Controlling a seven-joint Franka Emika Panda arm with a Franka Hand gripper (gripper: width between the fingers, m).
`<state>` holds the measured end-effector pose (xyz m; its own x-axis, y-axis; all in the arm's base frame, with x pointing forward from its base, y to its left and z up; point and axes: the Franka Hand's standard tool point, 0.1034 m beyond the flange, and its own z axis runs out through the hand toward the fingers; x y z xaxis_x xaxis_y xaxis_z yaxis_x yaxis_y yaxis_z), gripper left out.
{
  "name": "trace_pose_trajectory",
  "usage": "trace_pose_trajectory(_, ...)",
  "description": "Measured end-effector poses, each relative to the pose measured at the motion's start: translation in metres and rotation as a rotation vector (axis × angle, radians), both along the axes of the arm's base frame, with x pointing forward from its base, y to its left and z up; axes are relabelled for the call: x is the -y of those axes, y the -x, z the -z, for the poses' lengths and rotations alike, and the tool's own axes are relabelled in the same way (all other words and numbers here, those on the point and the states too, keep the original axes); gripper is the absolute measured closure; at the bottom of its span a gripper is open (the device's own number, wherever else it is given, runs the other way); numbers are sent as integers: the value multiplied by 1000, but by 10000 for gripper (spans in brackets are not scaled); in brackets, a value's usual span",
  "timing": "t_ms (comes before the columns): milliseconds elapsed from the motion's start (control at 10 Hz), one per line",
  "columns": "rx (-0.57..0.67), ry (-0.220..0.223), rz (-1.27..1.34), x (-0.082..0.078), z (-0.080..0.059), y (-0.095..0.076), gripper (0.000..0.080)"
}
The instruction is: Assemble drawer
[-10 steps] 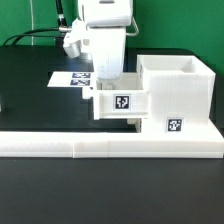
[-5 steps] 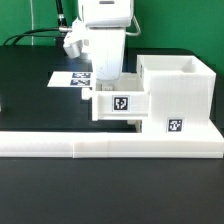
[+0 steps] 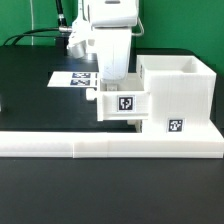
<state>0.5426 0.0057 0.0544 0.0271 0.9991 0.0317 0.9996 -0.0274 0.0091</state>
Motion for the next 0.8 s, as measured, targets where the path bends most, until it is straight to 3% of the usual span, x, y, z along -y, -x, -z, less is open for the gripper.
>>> trace_pose_trajectory(300, 15, -2, 13, 0, 1, 0, 757)
trace_pose_trajectory(400, 13, -2, 14, 0, 1, 0, 678)
trace_pose_trajectory(500, 13, -2, 14, 0, 1, 1, 543)
trace_pose_trajectory(600, 13, -2, 14, 0, 1, 1, 543)
trace_pose_trajectory(700, 13, -3, 13, -1, 1, 0, 361)
trace_pose_trajectory(800, 12, -2, 13, -1, 1, 0, 232)
